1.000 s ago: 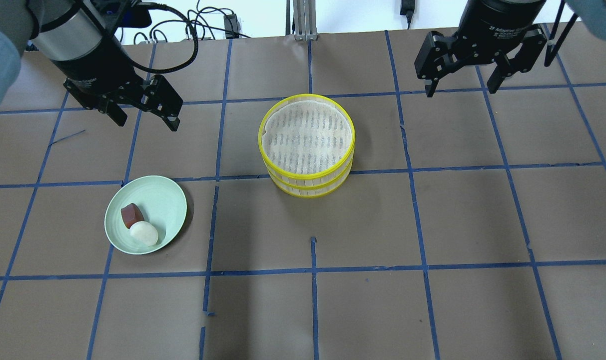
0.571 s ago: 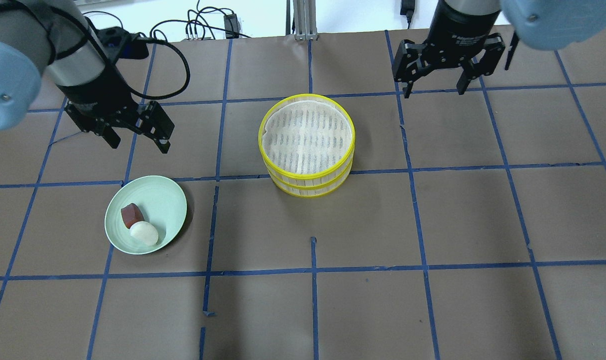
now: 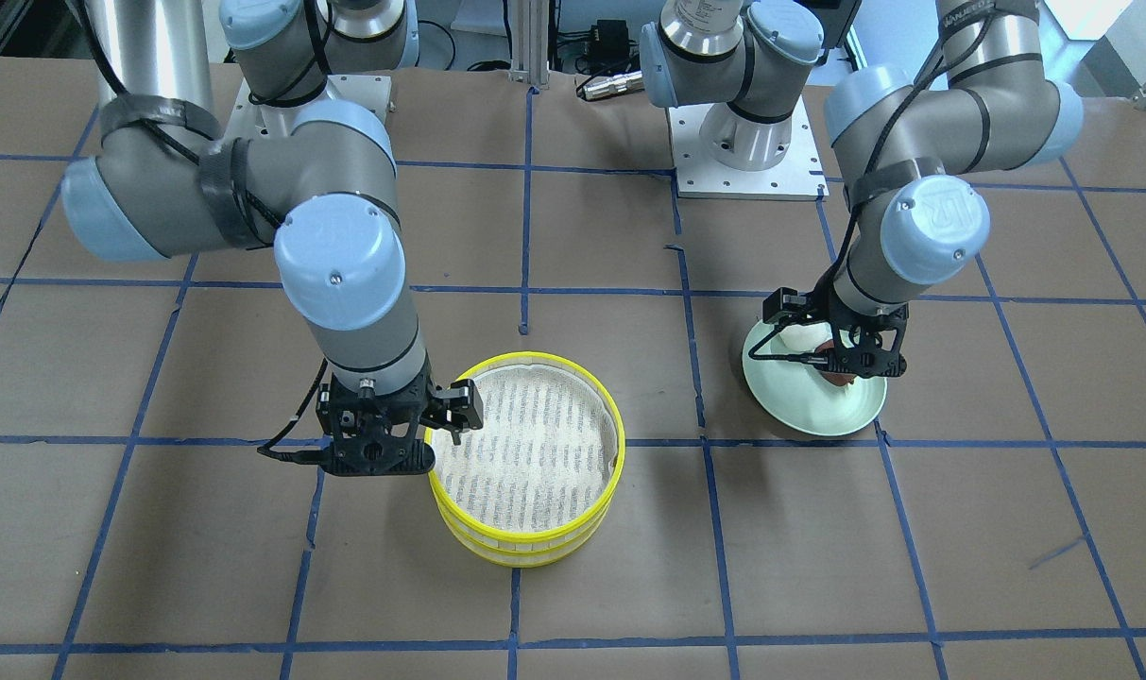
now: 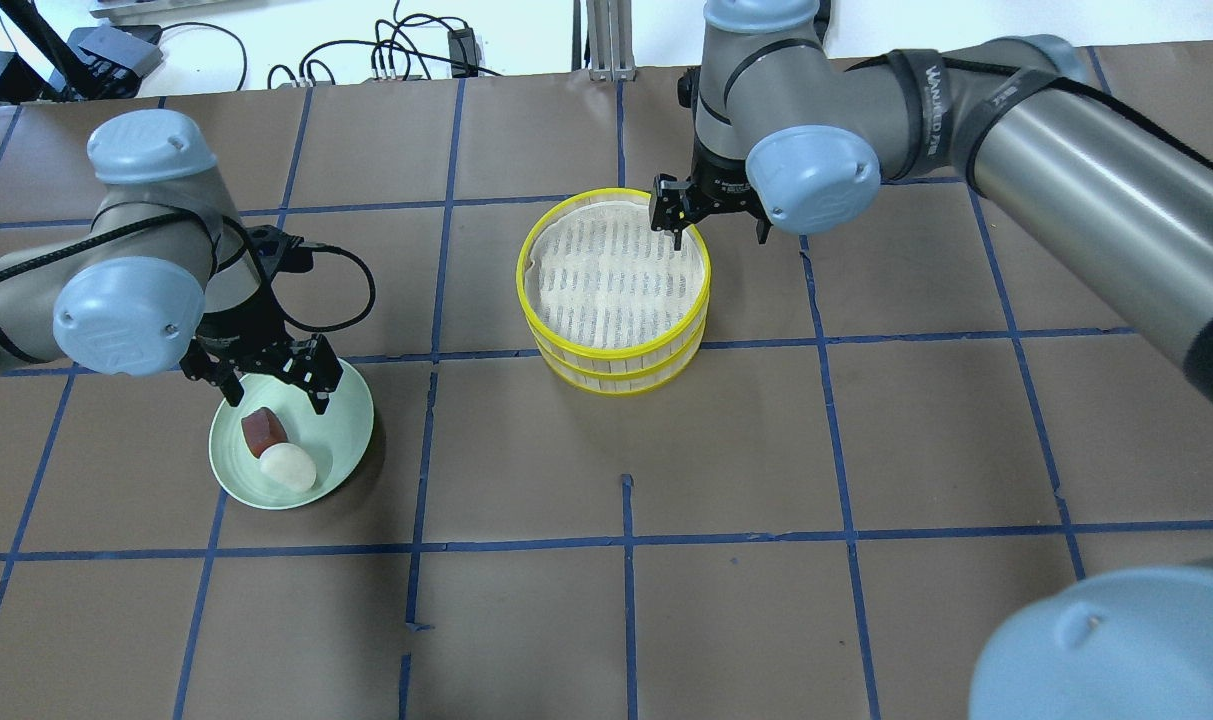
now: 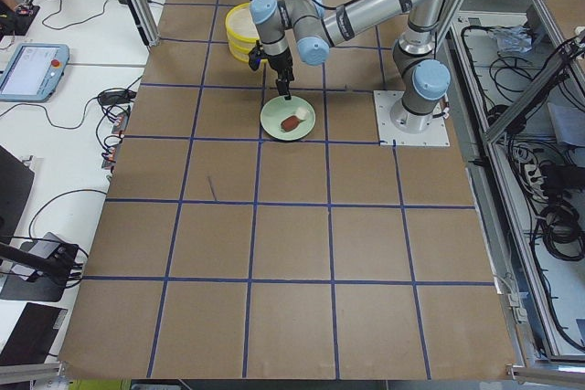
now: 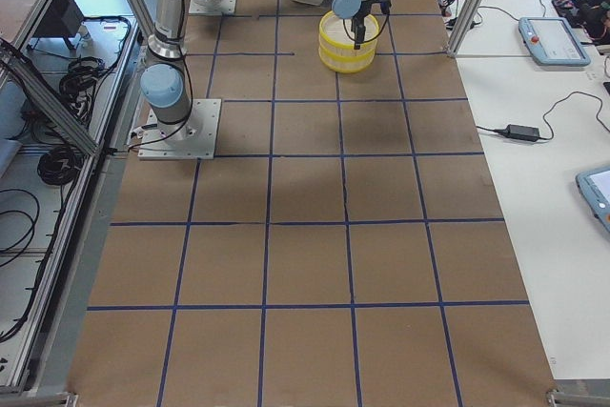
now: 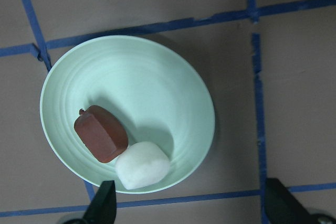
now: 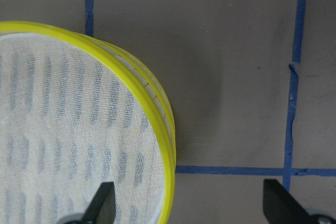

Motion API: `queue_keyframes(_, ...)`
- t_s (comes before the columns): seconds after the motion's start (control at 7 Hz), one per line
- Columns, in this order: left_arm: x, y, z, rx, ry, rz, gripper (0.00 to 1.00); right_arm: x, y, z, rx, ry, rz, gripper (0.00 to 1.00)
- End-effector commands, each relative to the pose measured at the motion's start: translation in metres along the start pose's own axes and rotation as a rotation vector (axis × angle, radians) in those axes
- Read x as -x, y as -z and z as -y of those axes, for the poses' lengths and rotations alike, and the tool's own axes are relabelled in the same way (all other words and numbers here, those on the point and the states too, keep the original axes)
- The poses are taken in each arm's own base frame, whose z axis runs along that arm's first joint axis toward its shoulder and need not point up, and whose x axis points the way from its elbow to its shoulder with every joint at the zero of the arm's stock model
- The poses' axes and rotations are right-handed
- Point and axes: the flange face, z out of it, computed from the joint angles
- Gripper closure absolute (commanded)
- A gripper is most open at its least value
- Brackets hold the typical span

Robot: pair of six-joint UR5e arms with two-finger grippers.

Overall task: Place buns in different layers of steamer
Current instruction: 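Lower left gripper onto the white bun while right gripper grips the top tier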

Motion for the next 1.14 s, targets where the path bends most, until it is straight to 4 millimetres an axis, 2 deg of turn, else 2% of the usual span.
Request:
queue_keyframes(0.0, 0.009, -0.040, 0.010, 0.079, 0.016, -0.021, 0.00, 0.002, -0.033, 0.002, 0.022, 0.004, -0.005, 0.45)
queue_keyframes(0.14, 0.009, -0.041, 0.009, 0.084, 0.018, -0.012, 0.00, 0.002, -0.033, 0.002, 0.019, -0.006, -0.003, 0.69)
queue_keyframes(0.29, 0.009, -0.041, 0.009, 0.091, 0.030, -0.010, 0.00, 0.002, -0.029, 0.001, 0.016, -0.005, -0.001, 0.79)
queue_keyframes(0.43, 0.011, -0.045, 0.007, 0.105, 0.063, -0.013, 0.00, 0.003, -0.026, 0.000, 0.016, -0.006, 0.016, 0.87)
queue_keyframes(0.71, 0.009, -0.054, 0.001, 0.125, 0.084, -0.021, 0.07, -0.001, -0.014, -0.011, 0.039, -0.008, 0.014, 0.90)
queue_keyframes(0.86, 0.007, -0.060, -0.002, 0.137, 0.085, -0.025, 0.13, -0.011, 0.015, -0.017, 0.024, -0.017, 0.024, 0.90)
queue_keyframes(1.0, 0.006, -0.063, -0.003, 0.143, 0.075, -0.030, 0.38, -0.035, 0.057, -0.027, 0.011, 0.010, 0.021, 0.90)
